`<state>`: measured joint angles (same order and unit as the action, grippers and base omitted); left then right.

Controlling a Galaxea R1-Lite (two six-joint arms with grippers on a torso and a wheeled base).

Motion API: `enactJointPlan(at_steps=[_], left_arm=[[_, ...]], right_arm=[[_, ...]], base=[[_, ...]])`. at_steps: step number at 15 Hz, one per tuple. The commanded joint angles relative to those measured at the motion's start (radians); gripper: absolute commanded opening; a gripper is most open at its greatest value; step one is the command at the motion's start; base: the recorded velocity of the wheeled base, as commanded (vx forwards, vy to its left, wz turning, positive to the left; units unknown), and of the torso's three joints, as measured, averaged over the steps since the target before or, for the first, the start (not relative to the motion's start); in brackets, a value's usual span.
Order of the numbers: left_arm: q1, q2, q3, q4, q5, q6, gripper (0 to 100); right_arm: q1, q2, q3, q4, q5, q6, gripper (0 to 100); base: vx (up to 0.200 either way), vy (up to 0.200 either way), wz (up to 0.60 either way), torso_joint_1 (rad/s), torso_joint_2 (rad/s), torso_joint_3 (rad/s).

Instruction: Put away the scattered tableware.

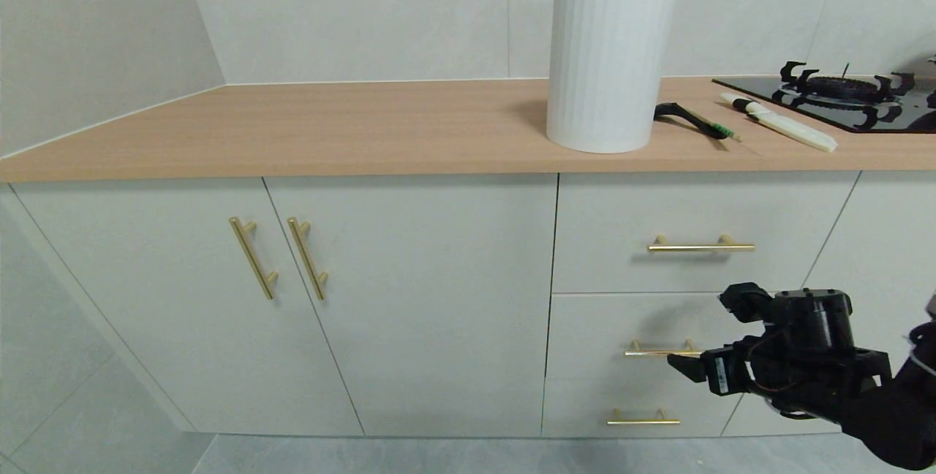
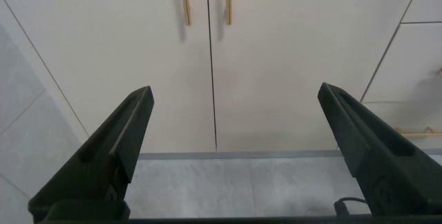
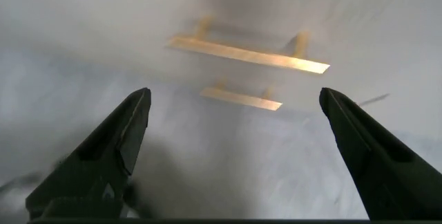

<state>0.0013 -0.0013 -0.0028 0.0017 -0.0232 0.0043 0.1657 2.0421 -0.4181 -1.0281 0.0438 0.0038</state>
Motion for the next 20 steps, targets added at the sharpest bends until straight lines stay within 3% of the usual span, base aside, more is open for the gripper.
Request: enactJointPlan(at_steps=[1,10,11,20], left_arm=[[0.000,0.001,0.000,0.000,0.000,0.000,100],[0.000,0.001,0.000,0.000,0.000,0.000,100],[0.000,0.001,0.000,0.000,0.000,0.000,100],[0.000,0.001,0.000,0.000,0.000,0.000,100]], right_arm=[[-0.022,0.170,-0.033,-0.044,-0.022,-0.008,100],[-0.043,0.236,-0.199,-0.038,-0.084,0.002,100],[-0.057,0.283,-0.261,-0.027,-0.128,0.008,100],[-0.057,0.382,-0.332,-0.029,-0.185,0.041,100]], base=[[0.000,0.000,0.00,0.000,0.00,0.000],[0.000,0.000,0.00,0.000,0.00,0.000],[0.000,0.000,0.00,0.000,0.00,0.000],[0.000,0.000,0.00,0.000,0.00,0.000]])
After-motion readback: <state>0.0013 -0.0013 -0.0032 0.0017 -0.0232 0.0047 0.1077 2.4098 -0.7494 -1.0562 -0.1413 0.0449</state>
